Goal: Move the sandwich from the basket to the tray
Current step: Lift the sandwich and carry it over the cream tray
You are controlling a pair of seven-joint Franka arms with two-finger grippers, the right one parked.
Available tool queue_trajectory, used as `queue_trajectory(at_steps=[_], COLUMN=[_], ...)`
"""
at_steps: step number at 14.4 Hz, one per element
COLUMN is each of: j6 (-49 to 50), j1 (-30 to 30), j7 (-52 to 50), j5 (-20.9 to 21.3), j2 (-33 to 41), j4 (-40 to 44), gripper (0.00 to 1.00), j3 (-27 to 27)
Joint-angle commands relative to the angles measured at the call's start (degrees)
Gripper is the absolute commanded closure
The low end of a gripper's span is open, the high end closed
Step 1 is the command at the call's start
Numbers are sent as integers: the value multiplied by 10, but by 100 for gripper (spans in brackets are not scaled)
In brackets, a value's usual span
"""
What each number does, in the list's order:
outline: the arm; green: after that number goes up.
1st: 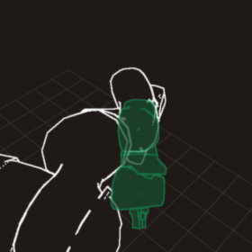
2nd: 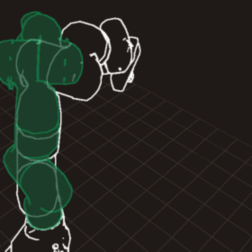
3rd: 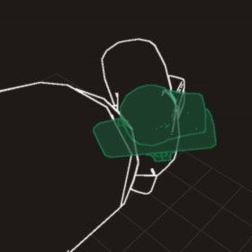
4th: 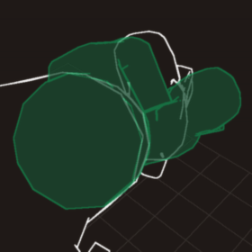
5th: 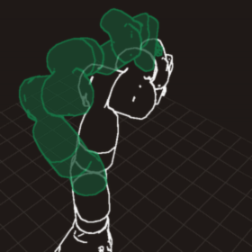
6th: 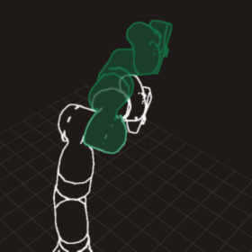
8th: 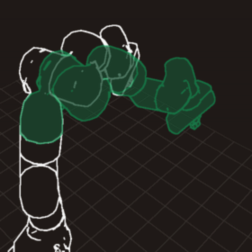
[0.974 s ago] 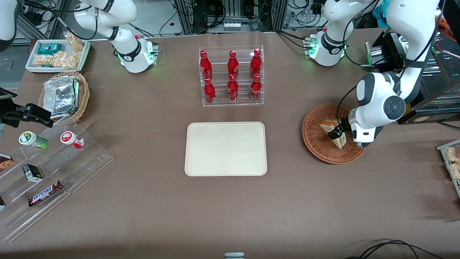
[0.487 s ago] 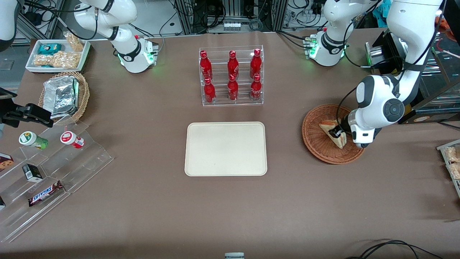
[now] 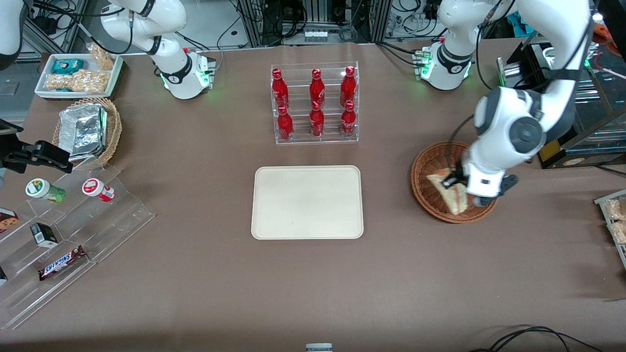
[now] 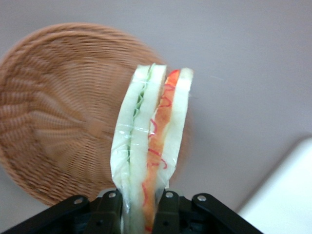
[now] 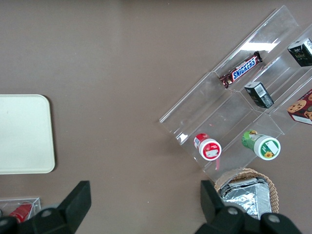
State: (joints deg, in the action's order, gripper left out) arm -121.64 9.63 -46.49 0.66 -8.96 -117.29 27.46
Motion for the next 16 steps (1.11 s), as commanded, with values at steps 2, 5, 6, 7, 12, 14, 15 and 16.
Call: queue_trajectory(at_steps=[2, 5, 6, 7, 12, 14, 15, 16], j6=[42, 45, 44, 43, 44, 45, 48, 54], j1=[-121, -219, -243, -265, -350, -376, -385, -391], j7=[-8, -13, -14, -16, -95, -129, -147, -157], j5=[15, 92, 119, 131, 190, 196, 197, 197], j2=[-91, -196, -230, -265, -386, -416, -433, -445], j4=[131, 240, 267, 298, 423, 468, 492, 510], gripper=[99, 99, 100, 100, 99, 98, 98, 98], j3=[-1, -4, -3, -4, -24, -26, -26, -26])
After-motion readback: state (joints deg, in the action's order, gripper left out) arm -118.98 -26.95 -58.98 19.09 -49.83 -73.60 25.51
